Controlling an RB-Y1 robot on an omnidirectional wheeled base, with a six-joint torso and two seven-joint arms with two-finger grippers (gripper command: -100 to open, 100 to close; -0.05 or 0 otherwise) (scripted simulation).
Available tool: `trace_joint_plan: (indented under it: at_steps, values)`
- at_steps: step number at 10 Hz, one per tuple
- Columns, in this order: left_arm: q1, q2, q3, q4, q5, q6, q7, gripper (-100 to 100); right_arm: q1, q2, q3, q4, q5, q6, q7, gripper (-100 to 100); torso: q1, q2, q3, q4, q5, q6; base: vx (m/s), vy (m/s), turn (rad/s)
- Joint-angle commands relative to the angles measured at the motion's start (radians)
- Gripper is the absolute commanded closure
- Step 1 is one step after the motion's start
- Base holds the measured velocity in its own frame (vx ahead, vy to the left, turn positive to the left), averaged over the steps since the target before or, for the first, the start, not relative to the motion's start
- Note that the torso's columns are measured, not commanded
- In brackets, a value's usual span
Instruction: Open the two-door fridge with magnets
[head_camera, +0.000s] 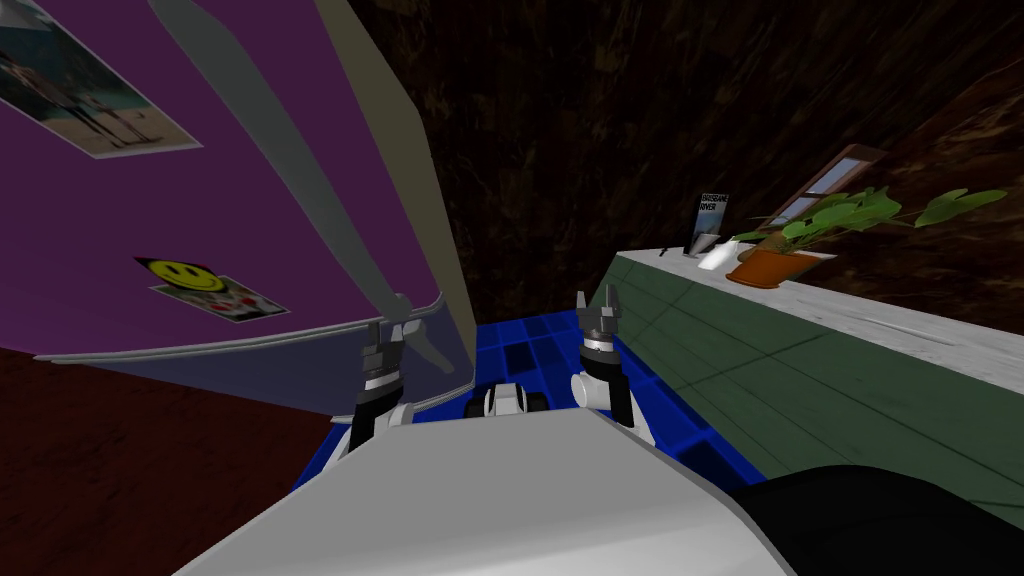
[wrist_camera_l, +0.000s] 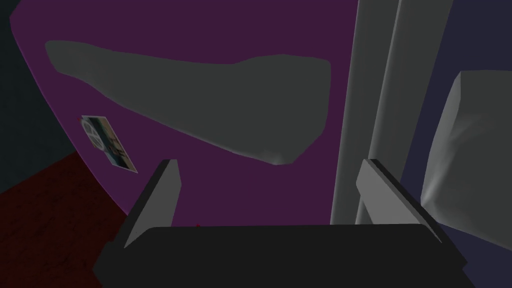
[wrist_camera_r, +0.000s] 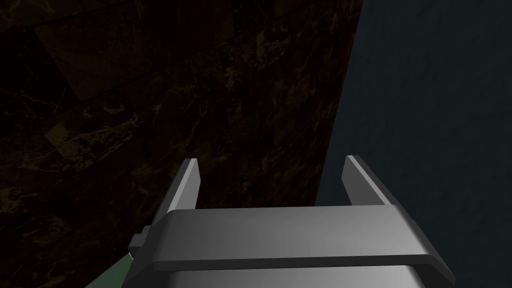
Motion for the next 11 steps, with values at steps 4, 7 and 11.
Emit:
trace_joint_plan:
  at_steps: [4,7,11]
  values:
    - [0.004,-0.002,0.005,-0.053,-0.003,0.077,0.004,-100,0.000,0.000,0.000,0.000,0.000,0.000,0.000,0,0.004,-0.002,-0.001,-0.001,0.001,0.000,-0.014,-0.030,-0.008]
    - [0.012,0.009,0.016,-0.109,0.007,0.128,0.009,-100,0.000,0.000,0.000,0.000,0.000,0.000,0.000,0,0.002,-0.003,-0.002,-0.001,0.001,0.000,0.054,-0.004,0.002]
    - [0.002,-0.005,0.001,-0.035,-0.006,0.061,0.002,100,0.000,0.000,0.000,0.000,0.000,0.000,0.000,0,0.001,0.004,0.003,0.001,0.000,0.000,-0.030,0.003,-0.001]
